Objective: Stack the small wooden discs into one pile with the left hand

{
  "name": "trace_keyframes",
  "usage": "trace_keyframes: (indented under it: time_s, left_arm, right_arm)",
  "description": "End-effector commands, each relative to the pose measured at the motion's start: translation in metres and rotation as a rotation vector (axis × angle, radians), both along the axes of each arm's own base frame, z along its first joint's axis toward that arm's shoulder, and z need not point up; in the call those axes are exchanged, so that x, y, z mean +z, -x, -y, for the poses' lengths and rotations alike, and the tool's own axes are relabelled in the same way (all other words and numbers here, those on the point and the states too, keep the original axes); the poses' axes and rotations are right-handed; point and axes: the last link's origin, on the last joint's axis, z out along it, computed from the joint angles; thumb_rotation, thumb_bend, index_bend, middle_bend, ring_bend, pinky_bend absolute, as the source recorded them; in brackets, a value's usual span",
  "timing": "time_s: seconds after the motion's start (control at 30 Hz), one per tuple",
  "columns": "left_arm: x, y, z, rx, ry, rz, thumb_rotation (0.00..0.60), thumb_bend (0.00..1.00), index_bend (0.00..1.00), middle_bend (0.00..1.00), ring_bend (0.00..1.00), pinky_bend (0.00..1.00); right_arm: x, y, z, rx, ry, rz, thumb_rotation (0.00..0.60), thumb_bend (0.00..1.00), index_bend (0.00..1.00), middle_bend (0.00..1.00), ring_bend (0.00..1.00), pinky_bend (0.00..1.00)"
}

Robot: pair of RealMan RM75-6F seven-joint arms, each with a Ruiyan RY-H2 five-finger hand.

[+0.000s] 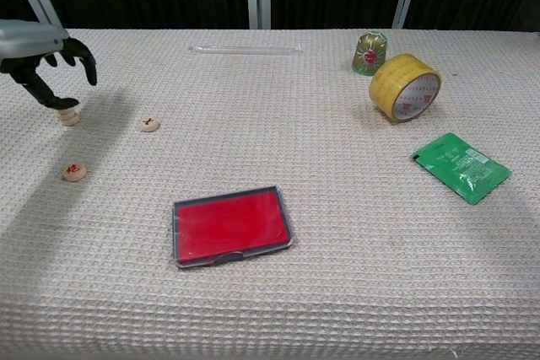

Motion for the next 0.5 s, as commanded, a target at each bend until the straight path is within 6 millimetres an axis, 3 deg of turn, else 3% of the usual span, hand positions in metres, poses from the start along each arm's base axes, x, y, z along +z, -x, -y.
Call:
trace_keyframes:
  time_s: [0.03,0.23,0.5]
  left_arm:
    - [-0.024,-0.02,0.004,-0.059,0.05,0.016,0.6,0.28,0.4,0.13,0.16,0.21]
    - [-0.057,-0.044,-0.001,-0.106,0.084,0.01,0.6,0.25,0.4,0.13,0.15,0.21]
    - [-0.07,-0.053,-0.012,-0.1,0.085,-0.029,0.6,0.28,0.42,0.14,0.14,0.2]
  right_arm:
    - [0.0,0.0,-0.001,-0.001,0.002,0.0,0.6,0.23,0.25,0.26,0.05,0.14]
    - [0.002,0.002,-0.002,-0.005,0.004,-0.001,0.6,0.23,0.25,0.26,0.05,0.14]
    - [0.004,0.007,-0.003,-0.015,0.008,0.005,0.6,0.23,0.25,0.26,0.05,0.14]
